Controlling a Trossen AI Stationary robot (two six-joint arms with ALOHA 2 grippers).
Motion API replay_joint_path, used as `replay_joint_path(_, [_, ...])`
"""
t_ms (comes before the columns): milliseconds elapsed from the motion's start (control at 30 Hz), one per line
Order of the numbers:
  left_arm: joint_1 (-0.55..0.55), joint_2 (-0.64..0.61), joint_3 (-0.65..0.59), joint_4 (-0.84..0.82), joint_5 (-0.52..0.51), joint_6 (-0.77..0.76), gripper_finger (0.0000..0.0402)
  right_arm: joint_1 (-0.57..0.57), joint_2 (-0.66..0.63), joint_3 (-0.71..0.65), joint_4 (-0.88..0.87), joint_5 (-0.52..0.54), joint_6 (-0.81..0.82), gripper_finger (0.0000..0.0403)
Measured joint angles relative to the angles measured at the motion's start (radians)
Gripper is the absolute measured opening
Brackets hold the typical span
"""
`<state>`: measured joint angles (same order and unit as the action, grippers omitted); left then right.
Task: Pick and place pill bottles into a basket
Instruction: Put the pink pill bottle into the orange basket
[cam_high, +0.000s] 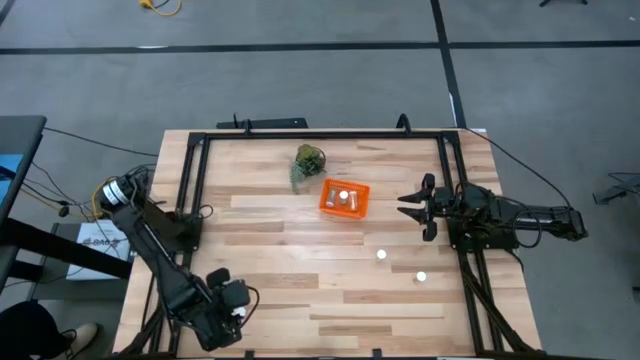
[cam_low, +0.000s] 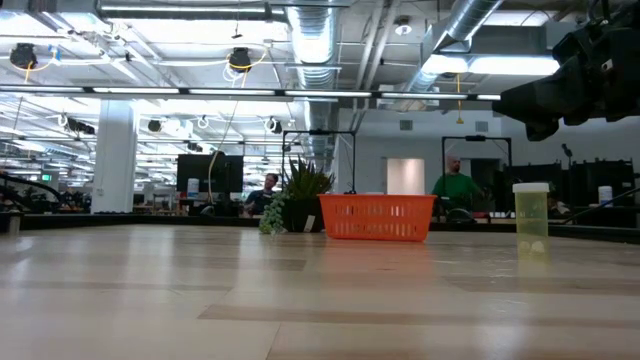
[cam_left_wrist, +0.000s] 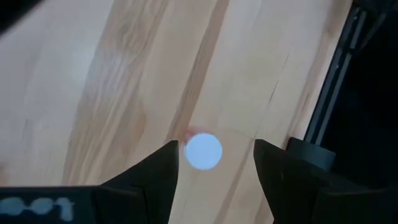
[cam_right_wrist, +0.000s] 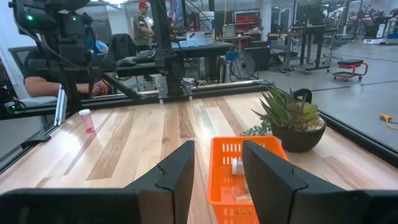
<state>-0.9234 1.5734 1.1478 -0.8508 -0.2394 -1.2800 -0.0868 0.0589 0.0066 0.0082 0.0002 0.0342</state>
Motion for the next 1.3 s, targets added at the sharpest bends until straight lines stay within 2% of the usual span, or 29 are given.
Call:
replay_joint_path(300, [-0.001,0.005,-0.046,0.046,0.045,-0.018,0.0196,0.0,0.0,0.0,0.0,0.0,0.0,0.013])
replay_joint_path(533, [-0.001,0.105,-0.047,0.06,0.103,0.013,0.0196,0.0,0.0,0.0,0.0,0.0,0.0,0.013])
replay_joint_path(633, [-0.001,0.132,-0.047,0.061,0.096,0.017,0.0196,0.0,0.0,0.0,0.0,0.0,0.0,0.013])
replay_joint_path(833, [0.0,0.146,-0.047,0.092,0.009,0.066,0.0196,0.0,0.0,0.0,0.0,0.0,0.0,0.013])
replay_joint_path(1000, [0.001,0.146,-0.047,0.073,0.008,0.066,0.0196,0.0,0.0,0.0,0.0,0.0,0.0,0.013])
replay_joint_path(1133, [0.002,0.146,-0.047,0.072,0.01,0.062,0.0169,0.0,0.0,0.0,0.0,0.0,0.0,0.013])
replay_joint_path(1300, [0.022,0.146,-0.047,0.072,0.026,0.068,0.0097,0.0,0.0,0.0,0.0,0.0,0.0,0.013])
